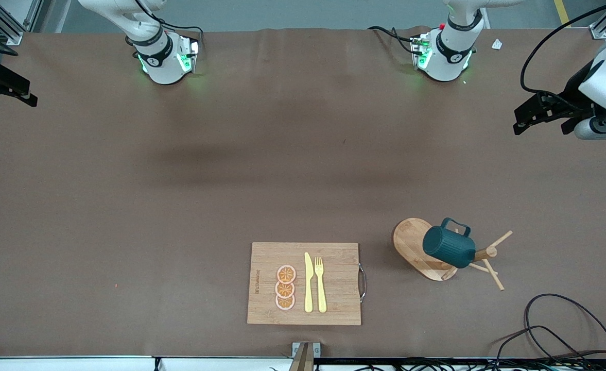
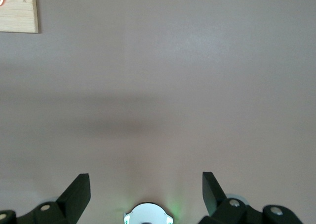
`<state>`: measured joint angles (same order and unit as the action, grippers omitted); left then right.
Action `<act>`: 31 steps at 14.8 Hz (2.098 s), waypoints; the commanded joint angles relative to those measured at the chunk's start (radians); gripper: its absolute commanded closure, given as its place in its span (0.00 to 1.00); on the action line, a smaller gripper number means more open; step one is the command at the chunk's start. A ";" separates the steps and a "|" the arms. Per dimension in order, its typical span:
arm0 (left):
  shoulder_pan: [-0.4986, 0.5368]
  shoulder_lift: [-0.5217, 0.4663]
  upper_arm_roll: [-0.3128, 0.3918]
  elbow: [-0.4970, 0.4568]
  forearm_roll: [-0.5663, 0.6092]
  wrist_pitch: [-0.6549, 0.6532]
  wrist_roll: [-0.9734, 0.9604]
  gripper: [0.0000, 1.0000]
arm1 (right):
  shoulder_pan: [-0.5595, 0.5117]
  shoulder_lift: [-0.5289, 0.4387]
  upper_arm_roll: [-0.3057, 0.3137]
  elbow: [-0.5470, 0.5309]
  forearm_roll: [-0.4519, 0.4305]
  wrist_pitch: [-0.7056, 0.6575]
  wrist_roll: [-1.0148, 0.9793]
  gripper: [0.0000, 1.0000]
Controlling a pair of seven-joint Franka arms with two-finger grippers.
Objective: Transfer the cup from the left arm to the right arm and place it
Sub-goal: 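Move the left gripper toward the teal mug on the wooden stand, then close the left gripper around the teal mug body on the stand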
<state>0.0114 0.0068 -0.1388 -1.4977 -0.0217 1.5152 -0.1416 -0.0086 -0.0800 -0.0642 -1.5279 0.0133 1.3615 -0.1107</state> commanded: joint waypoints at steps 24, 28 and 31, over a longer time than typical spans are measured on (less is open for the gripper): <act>-0.004 0.574 -0.004 0.231 -0.219 0.422 -1.276 0.00 | 0.002 -0.012 0.000 -0.009 0.020 0.001 0.011 0.00; -0.005 0.617 -0.002 0.228 -0.268 0.454 -1.317 0.00 | 0.002 -0.012 0.000 -0.009 0.020 -0.001 0.011 0.00; -0.013 0.630 -0.004 0.224 -0.279 0.456 -1.325 0.00 | 0.002 -0.012 0.000 -0.009 0.020 -0.001 0.011 0.00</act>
<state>0.0038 0.6187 -0.1407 -1.2969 -0.2779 1.9687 -1.4509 -0.0079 -0.0800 -0.0636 -1.5279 0.0228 1.3613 -0.1080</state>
